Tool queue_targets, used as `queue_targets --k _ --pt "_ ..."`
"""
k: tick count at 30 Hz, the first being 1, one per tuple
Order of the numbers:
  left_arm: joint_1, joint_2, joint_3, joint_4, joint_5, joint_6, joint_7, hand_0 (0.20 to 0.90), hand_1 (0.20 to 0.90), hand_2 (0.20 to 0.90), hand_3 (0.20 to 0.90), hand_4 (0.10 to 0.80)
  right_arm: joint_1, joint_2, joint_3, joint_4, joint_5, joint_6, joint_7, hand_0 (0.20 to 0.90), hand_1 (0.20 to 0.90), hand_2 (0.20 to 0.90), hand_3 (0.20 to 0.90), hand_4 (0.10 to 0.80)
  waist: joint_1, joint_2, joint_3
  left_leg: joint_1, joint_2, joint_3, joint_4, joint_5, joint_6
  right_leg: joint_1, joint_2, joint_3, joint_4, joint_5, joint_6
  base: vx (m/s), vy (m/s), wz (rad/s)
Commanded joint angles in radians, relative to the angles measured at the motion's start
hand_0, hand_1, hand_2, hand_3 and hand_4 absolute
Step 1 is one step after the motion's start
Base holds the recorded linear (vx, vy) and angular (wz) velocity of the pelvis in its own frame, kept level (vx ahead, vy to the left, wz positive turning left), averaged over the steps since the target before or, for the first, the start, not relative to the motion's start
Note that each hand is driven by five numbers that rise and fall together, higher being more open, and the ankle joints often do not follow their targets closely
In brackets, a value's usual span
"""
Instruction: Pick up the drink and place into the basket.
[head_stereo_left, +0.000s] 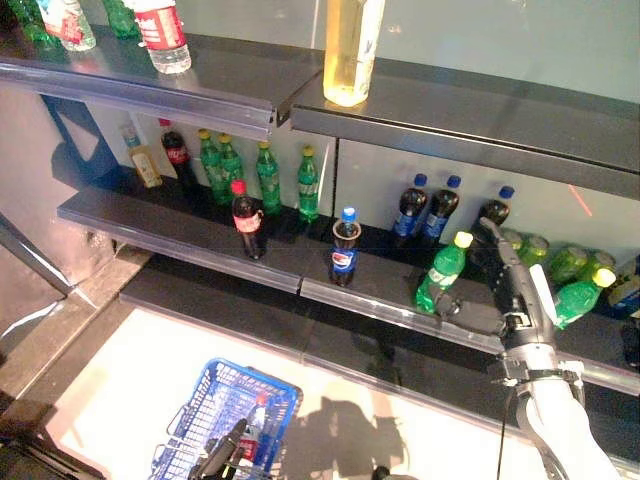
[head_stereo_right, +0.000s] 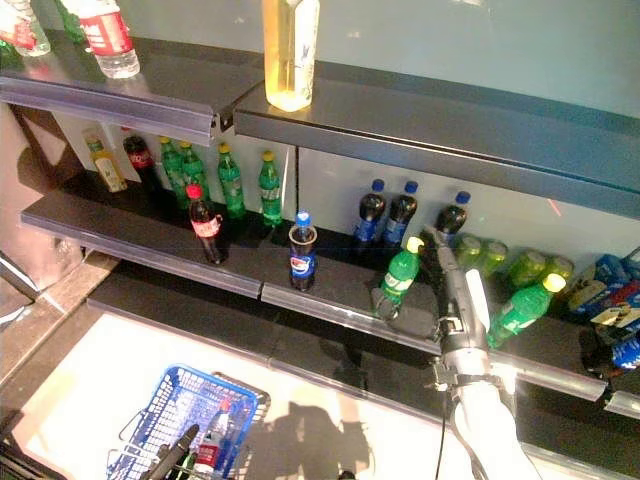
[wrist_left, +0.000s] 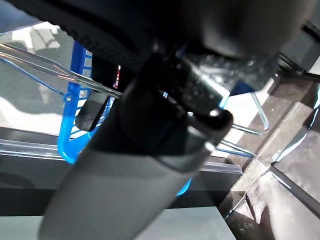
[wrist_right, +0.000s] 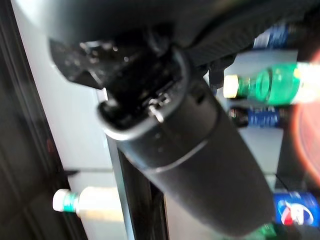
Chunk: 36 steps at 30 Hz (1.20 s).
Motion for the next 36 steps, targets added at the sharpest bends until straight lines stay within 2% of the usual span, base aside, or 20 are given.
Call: queue_targets --k 1,4,10,16,17,20,25,30,36 --pt "-0.04 0.041 0.024 -0.089 0.045 -0.103 -0.098 0.3 0.3 0.3 0.2 0.1 -0.058 0.001 -0.092 -0.117 -0.053 -0.068 -0.124 0.9 0.9 0.9 0.9 0.8 0.026 0.0 -0.006 -0.009 0.005 -0.028 0.111 -0.093 0.016 -0.029 -0.034 -0.017 0.149 -0.079 0.005 0.036 0.016 0.01" --pt "-0.029 0.043 0.024 -0.088 0.05 -0.097 -0.094 0.3 0.3 0.3 0.2 0.1 -0.045 0.0 -0.097 -0.11 -0.101 -0.052 -0.18 0.9 0.9 0.9 0.9 0.8 0.024 0.005 0.001 -0.011 0.001 -0.027 0.126 -0.101 0.018 -0.036 -0.037 -0.02 0.167 -0.087 0.004 0.05 0.028 0.01" --pt "-0.02 0.047 0.015 -0.094 0.049 -0.088 -0.094 0.3 0.3 0.3 0.2 0.1 -0.034 -0.013 -0.076 -0.094 -0.082 -0.003 -0.201 0.9 0.9 0.9 0.9 0.8 0.023 0.01 0.012 -0.017 -0.005 -0.029 0.153 -0.109 0.02 -0.042 -0.041 -0.02 0.188 -0.095 0.002 0.064 0.018 0.0" --pt "-0.029 0.05 -0.04 -0.109 0.033 -0.092 -0.097 0.3 0.3 0.3 0.2 0.1 -0.07 -0.016 -0.022 -0.044 -0.074 -0.004 -0.268 0.9 0.9 0.9 0.9 0.8 0.028 0.026 0.053 -0.059 -0.014 -0.041 0.214 -0.119 0.023 -0.079 -0.052 -0.026 0.238 -0.104 -0.008 0.033 0.029 0.01" --pt "-0.046 0.052 -0.065 -0.114 0.021 -0.094 -0.088 0.3 0.3 0.3 0.2 0.1 -0.109 -0.018 -0.001 -0.027 -0.086 0.001 -0.328 0.9 0.9 0.9 0.9 0.8 0.032 0.032 0.075 -0.081 -0.016 -0.046 0.236 -0.121 0.024 -0.102 -0.058 -0.027 0.26 -0.106 -0.011 -0.011 0.035 0.01" --pt "-0.084 0.06 -0.103 -0.111 -0.002 -0.106 -0.079 0.3 0.3 0.3 0.2 0.1 -0.196 -0.017 0.023 0.024 -0.074 0.006 -0.399 0.9 0.9 0.9 0.9 0.8 0.04 0.041 0.115 -0.122 -0.019 -0.058 0.264 -0.12 0.025 -0.138 -0.067 -0.025 0.282 -0.103 -0.015 -0.055 0.031 -0.03" --pt "-0.129 0.069 -0.144 -0.117 -0.034 -0.13 -0.078 0.3 0.3 0.3 0.2 0.1 -0.304 -0.012 0.047 0.08 -0.068 0.018 -0.473 0.9 0.9 0.9 0.9 0.8 0.05 0.056 0.186 -0.169 -0.032 -0.078 0.292 -0.115 0.027 -0.173 -0.079 -0.023 0.302 -0.097 -0.022 -0.062 0.03 -0.01" --pt "-0.165 0.077 -0.162 -0.121 -0.064 -0.144 -0.098 0.3 0.3 0.3 0.2 0.1 -0.403 -0.005 0.038 0.143 -0.043 -0.01 -0.532 0.9 0.9 0.9 0.9 0.8 0.062 0.076 0.262 -0.24 -0.047 -0.103 0.349 -0.113 0.032 -0.234 -0.095 -0.022 0.353 -0.094 -0.032 -0.081 0.024 -0.02" --pt "-0.204 0.083 -0.191 -0.136 -0.09 -0.147 -0.126 0.3 0.3 0.3 0.2 0.1 -0.57 -0.017 0.046 0.214 -0.036 0.02 -0.578 0.9 0.9 0.9 0.9 0.8 0.075 0.106 0.336 -0.299 -0.069 -0.131 0.379 -0.101 0.037 -0.28 -0.106 -0.018 0.377 -0.087 -0.042 -0.054 0.015 0.01"
